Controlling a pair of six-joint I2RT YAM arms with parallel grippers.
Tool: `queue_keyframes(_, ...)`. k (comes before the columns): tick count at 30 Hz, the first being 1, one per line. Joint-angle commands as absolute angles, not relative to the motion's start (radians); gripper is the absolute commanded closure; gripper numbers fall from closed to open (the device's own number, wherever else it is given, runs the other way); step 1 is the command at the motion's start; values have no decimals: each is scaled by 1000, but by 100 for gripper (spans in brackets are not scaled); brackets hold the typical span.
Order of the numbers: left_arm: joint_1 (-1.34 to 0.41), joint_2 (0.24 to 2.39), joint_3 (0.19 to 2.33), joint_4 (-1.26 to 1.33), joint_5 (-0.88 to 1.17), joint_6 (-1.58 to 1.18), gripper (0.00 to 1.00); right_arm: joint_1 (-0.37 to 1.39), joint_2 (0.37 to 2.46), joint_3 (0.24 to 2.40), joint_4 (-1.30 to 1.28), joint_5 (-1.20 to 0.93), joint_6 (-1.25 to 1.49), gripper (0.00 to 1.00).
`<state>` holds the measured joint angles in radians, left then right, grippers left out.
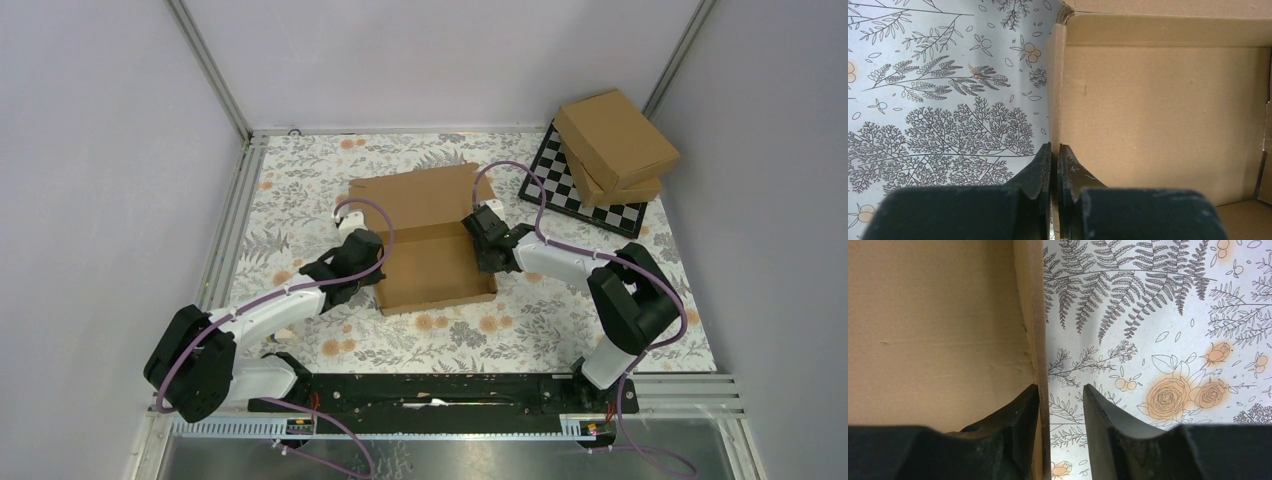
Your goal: Fold the paper box
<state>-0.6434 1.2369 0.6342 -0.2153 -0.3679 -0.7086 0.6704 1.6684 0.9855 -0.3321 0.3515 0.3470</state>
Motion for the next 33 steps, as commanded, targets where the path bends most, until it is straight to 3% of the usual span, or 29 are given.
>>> queue_keyframes(1, -643, 1204, 633, -174, -402, -709, 100, 664, 1650, 1016, -350, 406, 353, 55)
queue_keyframes(17, -643, 1190, 618, -174, -411, -701, 100, 662, 1762, 1117, -319, 375, 350, 53)
queue_keyframes(21, -643, 1186, 615, -178, -419, -700, 100, 663, 1780, 1131, -318, 380, 349, 58)
queue_keyframes(25, -643, 1192, 615, -176, -417, -694, 100, 660, 1799, 1145, -318, 384, 348, 51)
queue_keyframes(28, -643, 1196, 616, -178, -416, -692, 100, 658, 1811, 1157, -318, 393, 350, 58)
queue_keyframes(30, -643, 1195, 614, -177, -419, -692, 100, 654, 1817, 1160, -318, 404, 351, 77)
queue_keyframes(31, -643, 1196, 616, -179, -419, -690, 100, 654, 1819, 1158, -318, 424, 353, 97)
queue_keyframes(33, -643, 1198, 618, -181, -419, -690, 100, 654, 1818, 1149, -320, 462, 361, 100)
